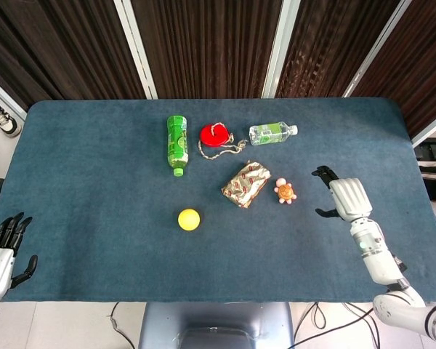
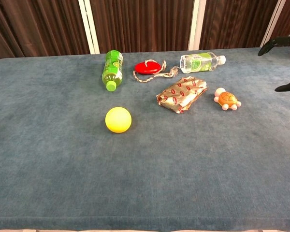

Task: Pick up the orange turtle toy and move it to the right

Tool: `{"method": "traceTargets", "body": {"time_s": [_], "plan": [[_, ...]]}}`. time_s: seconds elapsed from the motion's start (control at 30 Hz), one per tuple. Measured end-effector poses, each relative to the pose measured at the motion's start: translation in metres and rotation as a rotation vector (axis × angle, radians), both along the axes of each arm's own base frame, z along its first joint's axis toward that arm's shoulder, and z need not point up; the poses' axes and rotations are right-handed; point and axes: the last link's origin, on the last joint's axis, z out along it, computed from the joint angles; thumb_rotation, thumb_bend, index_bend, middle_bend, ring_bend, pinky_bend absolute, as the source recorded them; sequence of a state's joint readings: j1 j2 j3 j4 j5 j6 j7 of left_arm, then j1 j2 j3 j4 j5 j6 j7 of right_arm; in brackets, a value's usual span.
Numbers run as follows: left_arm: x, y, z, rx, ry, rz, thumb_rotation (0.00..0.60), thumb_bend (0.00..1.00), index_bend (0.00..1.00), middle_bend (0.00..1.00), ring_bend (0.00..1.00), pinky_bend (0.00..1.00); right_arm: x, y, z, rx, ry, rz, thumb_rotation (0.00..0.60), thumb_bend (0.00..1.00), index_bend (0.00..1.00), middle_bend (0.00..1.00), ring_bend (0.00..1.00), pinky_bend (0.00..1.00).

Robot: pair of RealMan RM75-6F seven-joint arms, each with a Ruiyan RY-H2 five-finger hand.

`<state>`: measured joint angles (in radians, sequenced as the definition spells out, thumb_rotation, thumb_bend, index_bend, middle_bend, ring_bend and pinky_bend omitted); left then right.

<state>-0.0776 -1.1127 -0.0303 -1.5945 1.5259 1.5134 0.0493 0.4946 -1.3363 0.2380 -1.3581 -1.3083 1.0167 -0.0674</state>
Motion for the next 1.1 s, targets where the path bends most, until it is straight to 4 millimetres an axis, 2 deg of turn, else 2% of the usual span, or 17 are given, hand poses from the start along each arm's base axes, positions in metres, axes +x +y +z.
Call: {"method": "traceTargets", "body": {"time_s": [0.17,0.37,0.6,0.93,1.1], "plan": [[-0.001,-0.001,0.002,0.007,-0.008,0.005,0.6,0.43,0.07,0.0,0.0,0.18,0.005,-0.024,-0.019,0.025,0.011,-0.02,0.6,0.2,0.4,0.31,0.84,1.0],[-0.001,0.001,0.002,0.003,-0.011,0.004,0.6,0.43,0.1,0.0,0.0,0.18,0.007,-0.04,-0.049,0.072,0.012,-0.077,0.6,0.2,0.4,0.31,0.84,1.0],[-0.001,-0.001,0.002,0.0,-0.013,0.0,0.6,0.43,0.12,0.0,0.0,0.18,0.015,-0.044,-0.077,0.103,0.002,-0.073,0.6,0.2,0.42,0.32,0.84,1.0],[-0.001,-0.001,0.003,0.002,-0.02,0.004,0.6,0.43,0.12,0.0,0.0,0.18,0.015,-0.052,-0.098,0.09,0.01,-0.079,0.6,0.23,0.47,0.35,0.85,1.0],[-0.003,0.001,0.002,-0.003,-0.019,0.012,0.6,0.43,0.13,0.0,0.0,0.18,0.016,-0.054,-0.111,0.094,-0.003,-0.083,0.6,0.29,0.51,0.39,0.87,1.0]]}}
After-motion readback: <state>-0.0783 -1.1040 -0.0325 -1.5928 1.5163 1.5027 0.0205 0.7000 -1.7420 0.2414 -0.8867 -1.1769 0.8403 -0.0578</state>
